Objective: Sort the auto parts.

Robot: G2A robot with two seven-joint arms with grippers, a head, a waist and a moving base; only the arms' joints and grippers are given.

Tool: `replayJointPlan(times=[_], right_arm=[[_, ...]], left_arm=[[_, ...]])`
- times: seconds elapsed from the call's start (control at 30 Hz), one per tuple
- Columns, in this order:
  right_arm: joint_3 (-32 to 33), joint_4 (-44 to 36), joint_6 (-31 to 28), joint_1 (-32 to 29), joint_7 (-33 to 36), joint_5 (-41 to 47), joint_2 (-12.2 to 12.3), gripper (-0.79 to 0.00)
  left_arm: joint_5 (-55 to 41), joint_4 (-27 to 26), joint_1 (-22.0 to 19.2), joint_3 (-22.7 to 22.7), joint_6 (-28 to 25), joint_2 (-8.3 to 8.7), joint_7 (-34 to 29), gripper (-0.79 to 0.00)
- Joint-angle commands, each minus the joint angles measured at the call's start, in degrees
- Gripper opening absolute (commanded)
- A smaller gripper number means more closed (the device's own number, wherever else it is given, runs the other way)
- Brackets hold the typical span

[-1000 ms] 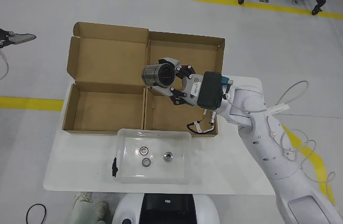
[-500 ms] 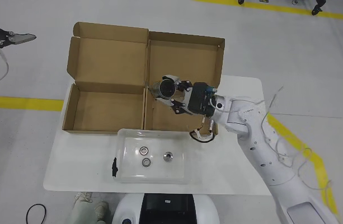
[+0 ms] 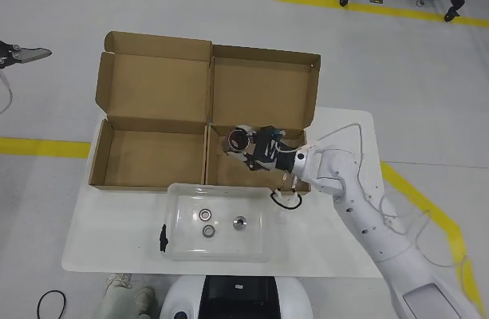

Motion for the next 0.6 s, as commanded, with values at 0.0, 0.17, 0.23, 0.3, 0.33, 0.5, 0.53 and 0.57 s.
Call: replayJointPlan(times=[0.0,0.17,0.23,0.3,0.33,0.5,0.53,0.57], right_arm=[[-0.61,1.46,0.14,0.32,0.31,-0.13,-0.17,-0.785],[-2.67,6.16,0.00,1.85,1.62,-0.81,-0.78,-0.785],[-3.55,8.36,-0.15,2.71,1.54,-0.38,-1.17,-0.785],[-4.64,10.85,-0.49,3.75,1.94,-0.39,-1.59,-0.785],[-5.19,12.16,-0.64,4.30,1.96,-0.19,-1.84,-0.785],[-7.96,18.85,-0.80,7.37,1.59,0.53,-3.34,-0.785],[-8.56,20.03,-0.88,7.96,1.38,0.65,-3.69,-0.785],[-9.17,21.13,-0.95,8.65,1.35,0.66,-4.04,-0.785]], left_arm=[[0.00,0.00,0.00,0.00,0.00,0.00,0.00,0.000],[0.00,0.00,0.00,0.00,0.00,0.00,0.00,0.000],[0.00,0.00,0.00,0.00,0.00,0.00,0.00,0.000],[0.00,0.00,0.00,0.00,0.00,0.00,0.00,0.000],[0.00,0.00,0.00,0.00,0.00,0.00,0.00,0.000],[0.00,0.00,0.00,0.00,0.00,0.00,0.00,0.000],[0.00,0.00,0.00,0.00,0.00,0.00,0.00,0.000],[0.00,0.00,0.00,0.00,0.00,0.00,0.00,0.000]])
